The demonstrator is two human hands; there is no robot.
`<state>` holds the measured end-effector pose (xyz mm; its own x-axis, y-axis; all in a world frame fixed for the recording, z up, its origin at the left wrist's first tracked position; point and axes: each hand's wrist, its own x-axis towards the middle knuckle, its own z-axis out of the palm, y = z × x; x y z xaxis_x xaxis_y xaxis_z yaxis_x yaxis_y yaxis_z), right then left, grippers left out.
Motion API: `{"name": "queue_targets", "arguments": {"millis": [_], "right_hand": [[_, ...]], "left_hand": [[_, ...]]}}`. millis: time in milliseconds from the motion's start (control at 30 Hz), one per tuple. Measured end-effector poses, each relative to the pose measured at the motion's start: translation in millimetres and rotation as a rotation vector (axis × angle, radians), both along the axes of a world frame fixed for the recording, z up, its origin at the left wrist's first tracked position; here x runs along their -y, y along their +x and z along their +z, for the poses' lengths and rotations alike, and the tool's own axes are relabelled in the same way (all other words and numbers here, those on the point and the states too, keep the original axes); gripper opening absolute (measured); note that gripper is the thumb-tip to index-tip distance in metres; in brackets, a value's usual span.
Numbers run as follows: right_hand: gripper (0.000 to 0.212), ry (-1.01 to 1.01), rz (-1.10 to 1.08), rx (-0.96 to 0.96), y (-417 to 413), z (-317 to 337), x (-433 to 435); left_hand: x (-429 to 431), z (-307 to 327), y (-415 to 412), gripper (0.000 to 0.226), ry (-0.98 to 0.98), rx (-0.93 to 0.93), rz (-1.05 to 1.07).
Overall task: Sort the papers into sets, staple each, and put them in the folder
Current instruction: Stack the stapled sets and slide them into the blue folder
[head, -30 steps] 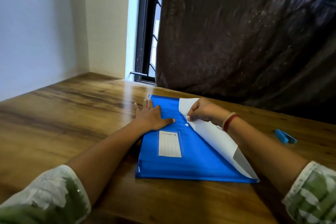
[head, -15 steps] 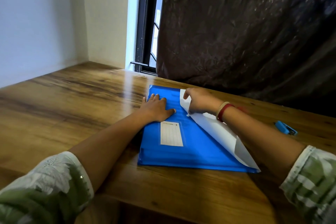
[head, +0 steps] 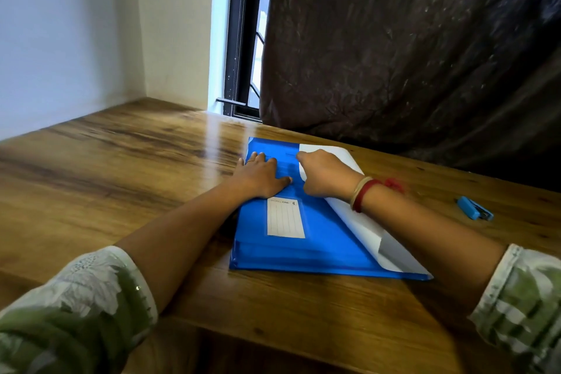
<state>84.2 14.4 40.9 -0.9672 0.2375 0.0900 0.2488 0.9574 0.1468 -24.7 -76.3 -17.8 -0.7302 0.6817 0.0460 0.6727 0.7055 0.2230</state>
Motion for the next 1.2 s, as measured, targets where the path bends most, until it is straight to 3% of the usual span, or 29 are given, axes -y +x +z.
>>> {"name": "queue_targets", "arguments": {"millis": [200,267,367,433,533,700,833,1200], "right_hand": [[0.034,-0.001,0.003,0.064,3,-4,12],[0.036,-0.227,-0.099,0.042,-1,5,-3],[0.026,-0.759,-0.194,-0.044,3,4,-37],[0.017,-0.832,-0.130,-0.156,11,-12,-54],[0.016,-0.598,0.084,-0.241,19,-39,-64],[0.038,-0.391,0.260,-0.169,22,-58,-67],[0.051,-0.337,0.108,0.024,8,-55,-77],[0.060,-0.230,-0.169,0.098,-44,-56,-85]], "left_hand": [[2,1,2,0.062,-0.014,-0.019,-0.001],[2,3,4,0.062,-0.037,-0.062,-0.012],[2,8,8,0.059,-0.015,-0.164,-0.088],[-1,8,13,0.058,0.082,-0.149,-0.186],[-8,3,20,0.070,0.106,0.002,-0.316],[-11,0,21,0.089,-0.035,0.028,-0.370],[-11,1,19,0.098,-0.014,0.090,-0.374],[-9,4,18,0.092,-0.095,0.043,-0.367]]}}
